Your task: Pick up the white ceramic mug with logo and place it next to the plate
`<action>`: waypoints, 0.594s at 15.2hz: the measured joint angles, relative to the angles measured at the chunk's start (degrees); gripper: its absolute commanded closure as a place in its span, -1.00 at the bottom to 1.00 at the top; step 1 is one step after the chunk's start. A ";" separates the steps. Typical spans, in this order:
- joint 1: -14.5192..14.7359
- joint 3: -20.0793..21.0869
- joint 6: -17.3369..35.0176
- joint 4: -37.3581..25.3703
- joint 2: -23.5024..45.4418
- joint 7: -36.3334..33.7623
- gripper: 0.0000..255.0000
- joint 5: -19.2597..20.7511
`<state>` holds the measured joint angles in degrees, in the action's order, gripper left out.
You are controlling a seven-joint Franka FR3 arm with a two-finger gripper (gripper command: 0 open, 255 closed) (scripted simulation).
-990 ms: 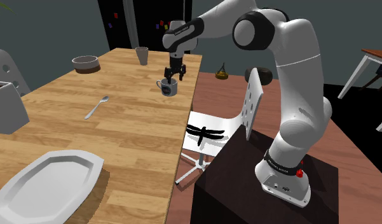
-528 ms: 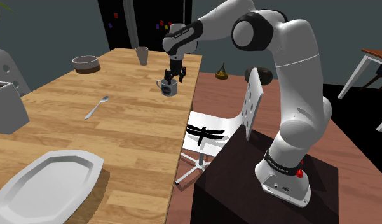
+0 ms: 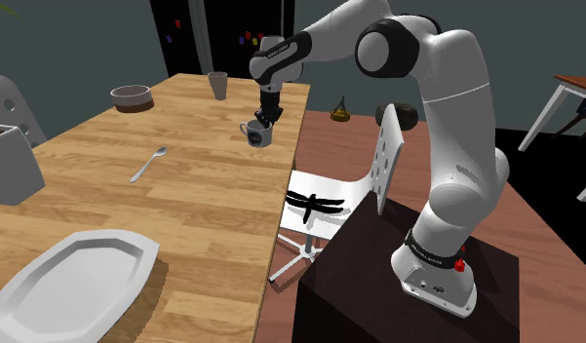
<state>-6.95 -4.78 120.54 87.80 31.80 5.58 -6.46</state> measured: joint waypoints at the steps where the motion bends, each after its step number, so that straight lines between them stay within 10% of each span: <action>1: 0.00 0.00 0.00 0.00 0.00 0.00 1.00 0.00; 9: -0.03 -0.10 -2.28 -1.18 -1.12 -0.13 1.00 0.17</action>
<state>-6.98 -4.88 118.26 86.62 30.68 5.45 -6.29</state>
